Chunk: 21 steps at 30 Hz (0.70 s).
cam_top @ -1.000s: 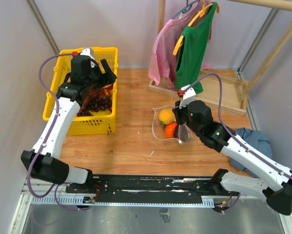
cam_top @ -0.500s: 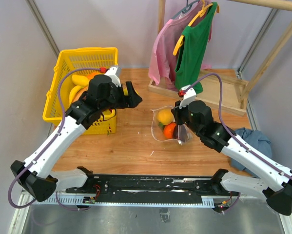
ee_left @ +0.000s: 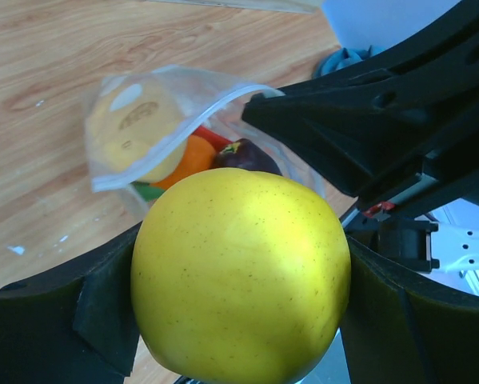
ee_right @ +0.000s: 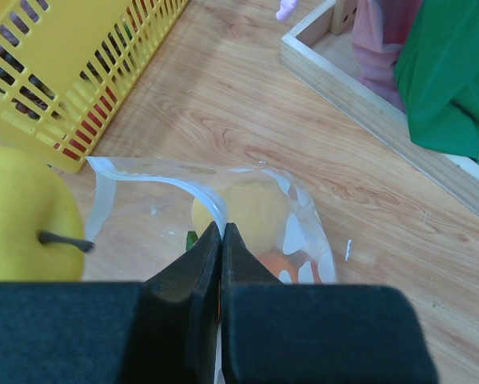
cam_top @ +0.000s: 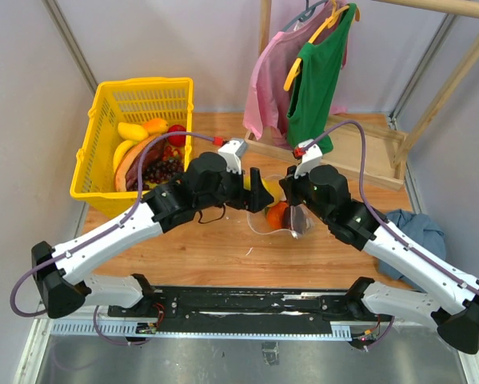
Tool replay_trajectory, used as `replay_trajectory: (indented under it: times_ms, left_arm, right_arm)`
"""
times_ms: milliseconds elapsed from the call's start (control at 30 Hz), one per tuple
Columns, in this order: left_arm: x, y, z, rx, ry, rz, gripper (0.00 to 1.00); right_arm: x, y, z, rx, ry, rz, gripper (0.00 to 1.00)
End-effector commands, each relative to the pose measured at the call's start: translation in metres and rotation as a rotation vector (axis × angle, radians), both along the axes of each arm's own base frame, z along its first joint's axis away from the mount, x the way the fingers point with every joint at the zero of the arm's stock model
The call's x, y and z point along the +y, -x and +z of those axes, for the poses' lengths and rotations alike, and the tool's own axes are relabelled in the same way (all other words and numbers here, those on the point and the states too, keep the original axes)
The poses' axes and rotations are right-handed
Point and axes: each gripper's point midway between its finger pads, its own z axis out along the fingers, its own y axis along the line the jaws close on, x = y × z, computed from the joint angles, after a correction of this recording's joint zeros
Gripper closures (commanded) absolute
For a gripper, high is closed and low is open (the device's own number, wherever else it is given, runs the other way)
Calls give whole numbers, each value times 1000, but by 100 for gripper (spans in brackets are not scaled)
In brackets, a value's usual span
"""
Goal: Place the food in the zip-top bag and seal the zipper
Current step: Place the fake fruit in the zipper food storage bag.
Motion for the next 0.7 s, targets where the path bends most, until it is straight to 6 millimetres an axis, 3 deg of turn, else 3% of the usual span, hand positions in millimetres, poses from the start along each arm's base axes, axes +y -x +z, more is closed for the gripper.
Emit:
replay_trajectory:
  times_ms: [0,233,500,667]
  left_arm:
    - [-22,-6,0,-25,34,17,58]
    - [-32,-18,-26,-6,-23,86,54]
    - [-33,-28,-54,8,-80,160,27]
    - [-39,-27,-56,9,-96,161,11]
  right_arm:
    - [0,-1,14,-23,-68,-1,99]
    - [1,0,14,-20,-74,6,99]
    - [3,1,12,-13,-82,13,99]
    - [3,2,12,-10,-86,13,99]
